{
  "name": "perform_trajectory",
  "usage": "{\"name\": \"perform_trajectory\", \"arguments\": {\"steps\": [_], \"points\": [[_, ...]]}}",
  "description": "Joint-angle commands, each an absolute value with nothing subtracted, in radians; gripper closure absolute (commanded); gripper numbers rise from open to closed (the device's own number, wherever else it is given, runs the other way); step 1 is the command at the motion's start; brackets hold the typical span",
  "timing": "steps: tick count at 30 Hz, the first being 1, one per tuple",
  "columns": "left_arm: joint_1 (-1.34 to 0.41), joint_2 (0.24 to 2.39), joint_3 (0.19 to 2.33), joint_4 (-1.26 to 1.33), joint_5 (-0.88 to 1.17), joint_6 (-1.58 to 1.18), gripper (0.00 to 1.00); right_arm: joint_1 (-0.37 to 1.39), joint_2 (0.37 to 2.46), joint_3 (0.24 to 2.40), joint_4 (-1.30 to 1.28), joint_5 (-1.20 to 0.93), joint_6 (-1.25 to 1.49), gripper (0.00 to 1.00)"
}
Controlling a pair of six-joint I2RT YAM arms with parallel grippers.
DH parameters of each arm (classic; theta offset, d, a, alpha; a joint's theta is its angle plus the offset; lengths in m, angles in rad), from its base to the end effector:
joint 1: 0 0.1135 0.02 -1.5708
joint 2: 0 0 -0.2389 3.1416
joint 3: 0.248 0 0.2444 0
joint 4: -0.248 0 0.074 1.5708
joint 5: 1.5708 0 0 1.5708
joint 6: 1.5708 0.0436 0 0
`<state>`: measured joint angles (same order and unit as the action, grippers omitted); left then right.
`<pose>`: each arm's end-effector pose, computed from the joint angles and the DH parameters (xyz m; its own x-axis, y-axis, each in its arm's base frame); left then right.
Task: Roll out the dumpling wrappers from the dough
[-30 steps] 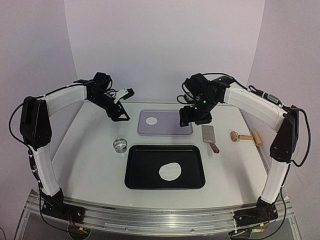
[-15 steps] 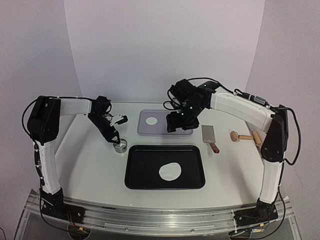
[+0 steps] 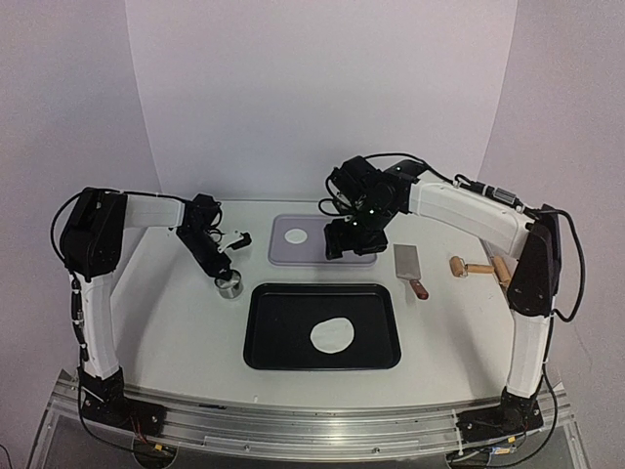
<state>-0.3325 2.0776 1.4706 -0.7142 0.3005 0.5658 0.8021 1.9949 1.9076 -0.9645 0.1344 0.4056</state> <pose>0.3676 -0.1406 0.1244 -0.5690 0.7382 -0.3623 0.8126 0.5724 -0.1097 0.2946 0.2962 0.2686 -0.8175 -0.2828 -0.5017 -0.3739 0.9232 0.0888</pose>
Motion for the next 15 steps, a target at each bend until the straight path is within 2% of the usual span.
{"name": "perform_trajectory", "arguments": {"steps": [1, 4, 9, 15], "points": [[-0.339, 1.927, 1.51, -0.714, 0.279, 0.51, 1.0, 0.807, 1.977, 1.945, -0.948, 0.113, 0.485, 0.3], [-0.379, 1.875, 1.562, -0.732, 0.292, 0.412, 1.0, 0.823, 1.96, 1.943, -0.916, 0.093, 0.571, 0.36], [-0.572, 1.814, 1.517, -0.671, 0.274, 0.09, 1.0, 0.878, 1.929, 1.898, -0.788, 0.074, 0.706, 0.45], [-0.675, 1.817, 1.523, -0.635, 0.224, -0.227, 1.0, 0.916, 1.846, 1.734, -0.645, 0.121, 0.829, 0.54]]}}
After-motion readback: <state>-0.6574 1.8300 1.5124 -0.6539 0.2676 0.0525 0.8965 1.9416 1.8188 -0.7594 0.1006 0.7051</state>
